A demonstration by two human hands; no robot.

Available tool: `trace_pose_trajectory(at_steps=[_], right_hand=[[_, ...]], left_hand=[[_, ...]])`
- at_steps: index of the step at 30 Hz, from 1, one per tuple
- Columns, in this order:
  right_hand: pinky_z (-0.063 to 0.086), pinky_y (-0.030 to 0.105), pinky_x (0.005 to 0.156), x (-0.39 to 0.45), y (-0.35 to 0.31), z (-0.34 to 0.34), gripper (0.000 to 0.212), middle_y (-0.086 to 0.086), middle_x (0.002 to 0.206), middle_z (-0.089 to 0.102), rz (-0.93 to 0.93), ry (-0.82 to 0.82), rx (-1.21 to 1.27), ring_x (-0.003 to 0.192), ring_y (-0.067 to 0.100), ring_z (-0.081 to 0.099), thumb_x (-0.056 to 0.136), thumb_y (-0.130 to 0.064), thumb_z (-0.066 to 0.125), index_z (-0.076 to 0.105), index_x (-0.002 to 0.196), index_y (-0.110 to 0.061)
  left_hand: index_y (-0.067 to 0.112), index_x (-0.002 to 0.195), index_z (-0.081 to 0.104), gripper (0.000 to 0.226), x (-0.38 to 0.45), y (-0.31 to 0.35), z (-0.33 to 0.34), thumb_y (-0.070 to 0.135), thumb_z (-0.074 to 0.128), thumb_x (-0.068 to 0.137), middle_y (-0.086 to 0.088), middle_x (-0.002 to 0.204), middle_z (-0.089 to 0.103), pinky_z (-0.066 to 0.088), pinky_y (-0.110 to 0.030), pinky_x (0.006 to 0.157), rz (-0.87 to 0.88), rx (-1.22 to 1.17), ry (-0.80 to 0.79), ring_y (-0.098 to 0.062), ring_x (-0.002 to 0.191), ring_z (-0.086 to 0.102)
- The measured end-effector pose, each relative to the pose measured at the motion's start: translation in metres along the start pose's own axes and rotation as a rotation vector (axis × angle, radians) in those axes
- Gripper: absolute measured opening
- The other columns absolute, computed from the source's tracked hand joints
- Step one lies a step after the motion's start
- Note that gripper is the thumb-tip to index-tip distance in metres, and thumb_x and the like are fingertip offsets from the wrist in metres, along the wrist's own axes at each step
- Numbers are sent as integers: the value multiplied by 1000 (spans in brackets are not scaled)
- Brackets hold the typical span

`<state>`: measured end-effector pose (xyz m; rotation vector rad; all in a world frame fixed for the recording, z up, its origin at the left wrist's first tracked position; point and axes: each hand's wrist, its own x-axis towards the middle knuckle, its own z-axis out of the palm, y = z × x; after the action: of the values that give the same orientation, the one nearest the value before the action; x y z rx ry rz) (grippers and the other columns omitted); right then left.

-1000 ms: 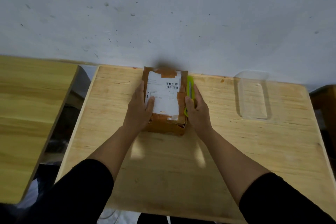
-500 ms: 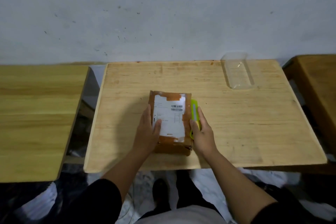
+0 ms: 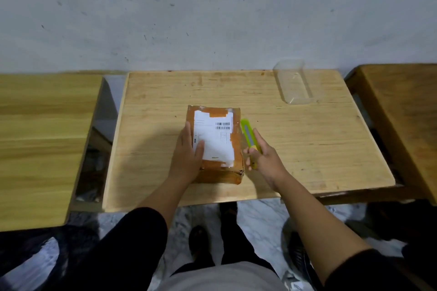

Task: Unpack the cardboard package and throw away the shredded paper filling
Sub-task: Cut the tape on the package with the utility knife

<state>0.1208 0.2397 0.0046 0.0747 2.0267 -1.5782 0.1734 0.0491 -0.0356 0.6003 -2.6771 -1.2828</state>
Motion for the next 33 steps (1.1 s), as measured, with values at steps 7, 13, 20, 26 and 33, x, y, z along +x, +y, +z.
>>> trace_pose_trajectory(at_steps=[7,13,20,26,33], right_hand=[[36,23,52,7,11,-7,39,-14,67,49,-109,207,-57,54,6,41,95,-28,47,43,132,-40],[38,19,64,30,-20,-35,37,-26,72,45,-272,98,-305,60,-7,42,90,-37,53,51,127,-38],[29,-9,78,93,-85,-47,34,-6,130,57,-486,-231,-735,110,1,48,92,-25,55,55,125,-28],[47,31,89,141,-113,-42,33,-2,128,61,-604,-486,-1004,101,27,65,93,-25,53,55,125,-34],[47,36,66,174,-120,-40,32,16,103,72,-693,-633,-1133,64,33,59,93,-33,50,53,124,-40]], left_hand=[[16,146,5,62,-2,2,-1,30,39,96,-9,153,23,28,-37,108,-7,6,-9,-25,137,26],[18,146,4,62,4,5,-3,34,38,97,-7,153,21,28,-38,109,-59,11,-50,-24,138,26],[15,146,9,58,31,14,1,27,37,96,-7,153,22,26,-36,112,-91,14,-5,-21,139,25],[17,147,6,57,30,9,8,32,32,98,-4,156,17,26,-37,114,-89,90,27,-18,141,20],[16,147,6,64,31,7,11,43,22,92,-2,156,15,25,-35,115,-92,131,45,-13,142,16]])
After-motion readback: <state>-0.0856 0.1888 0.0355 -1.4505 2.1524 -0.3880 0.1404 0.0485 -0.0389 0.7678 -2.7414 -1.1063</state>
